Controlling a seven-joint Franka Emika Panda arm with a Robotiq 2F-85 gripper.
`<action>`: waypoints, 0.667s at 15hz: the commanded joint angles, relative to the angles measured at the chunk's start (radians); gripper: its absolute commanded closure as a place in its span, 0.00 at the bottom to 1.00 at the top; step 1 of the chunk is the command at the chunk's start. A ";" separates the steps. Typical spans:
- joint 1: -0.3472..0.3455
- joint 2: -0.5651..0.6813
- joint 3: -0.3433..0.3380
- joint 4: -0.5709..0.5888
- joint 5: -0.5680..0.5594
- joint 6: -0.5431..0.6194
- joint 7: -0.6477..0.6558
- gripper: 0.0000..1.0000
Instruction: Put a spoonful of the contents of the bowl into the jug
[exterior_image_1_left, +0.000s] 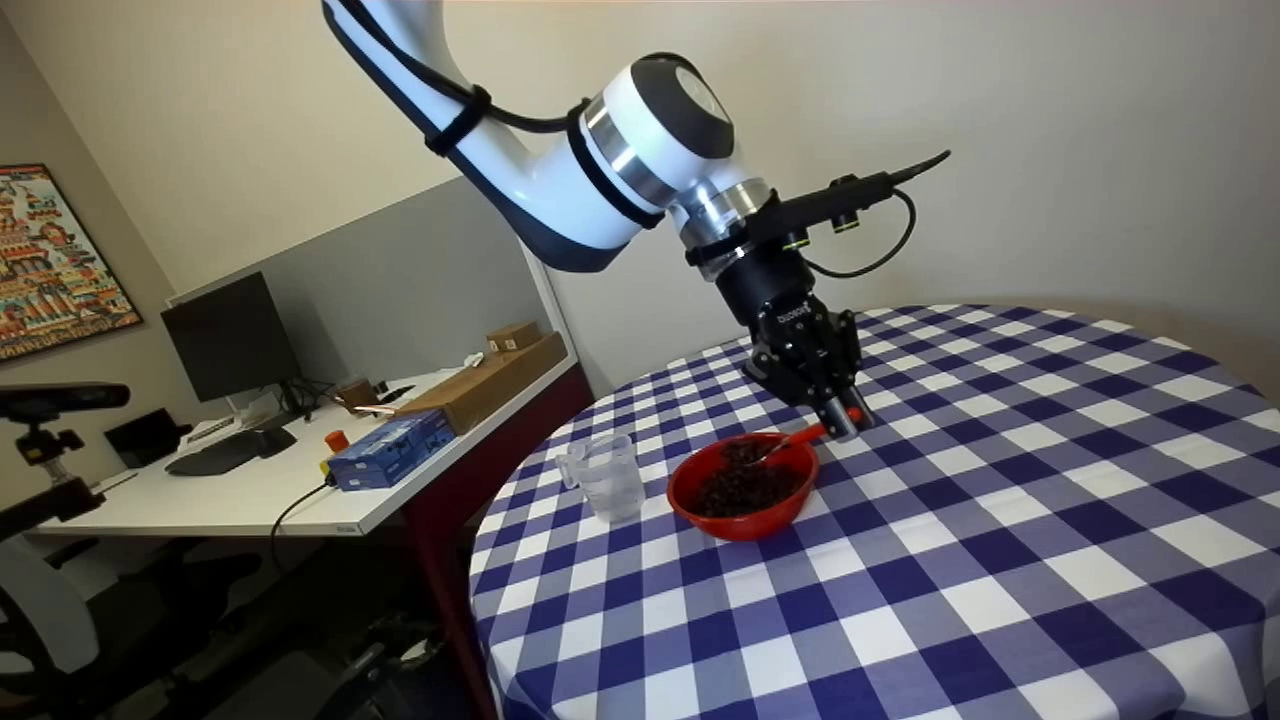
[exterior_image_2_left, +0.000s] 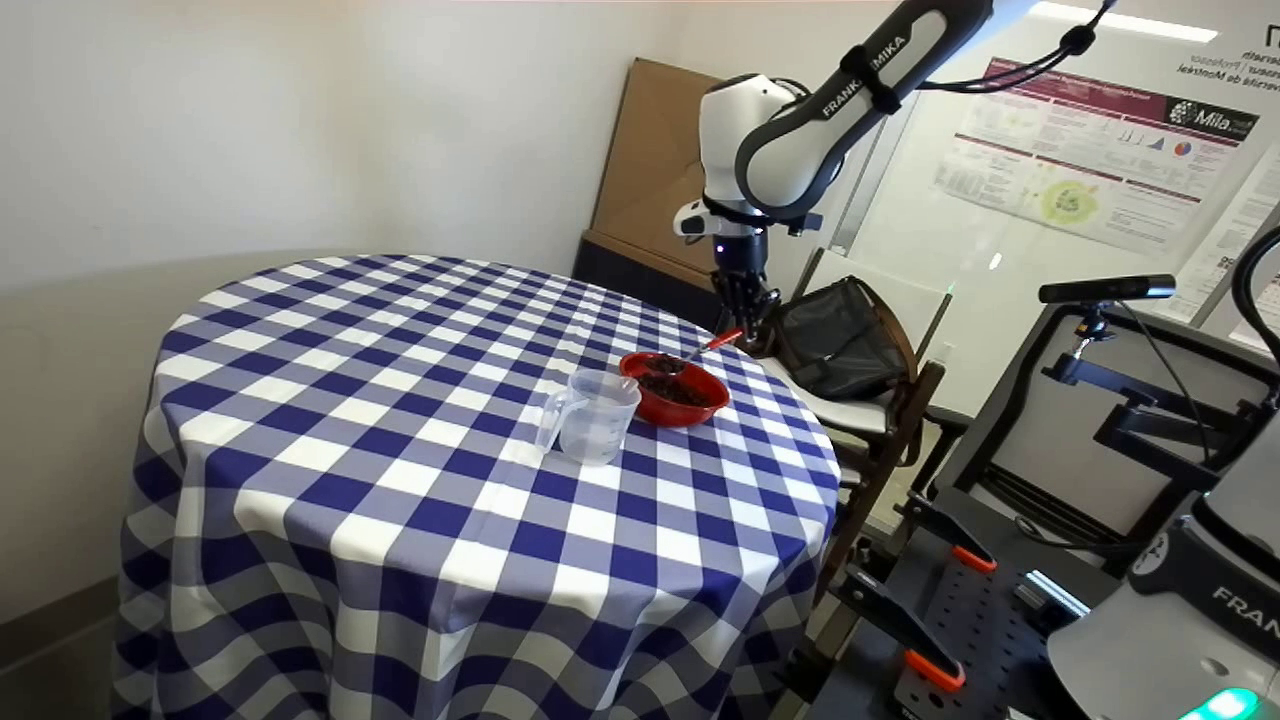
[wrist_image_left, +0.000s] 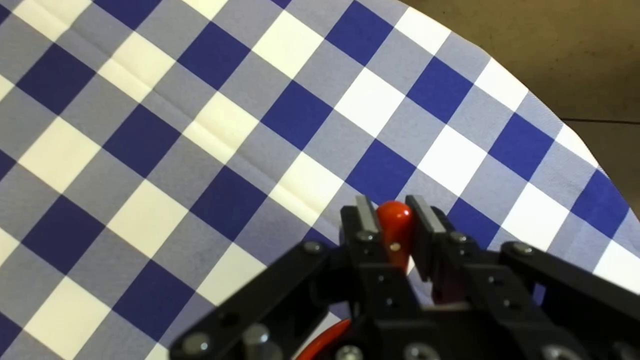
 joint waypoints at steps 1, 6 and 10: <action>0.000 -0.041 0.003 -0.038 0.025 -0.005 -0.041 0.95; 0.016 -0.050 0.005 -0.052 0.014 -0.008 -0.037 0.95; 0.035 -0.049 0.009 -0.056 0.005 -0.012 -0.031 0.95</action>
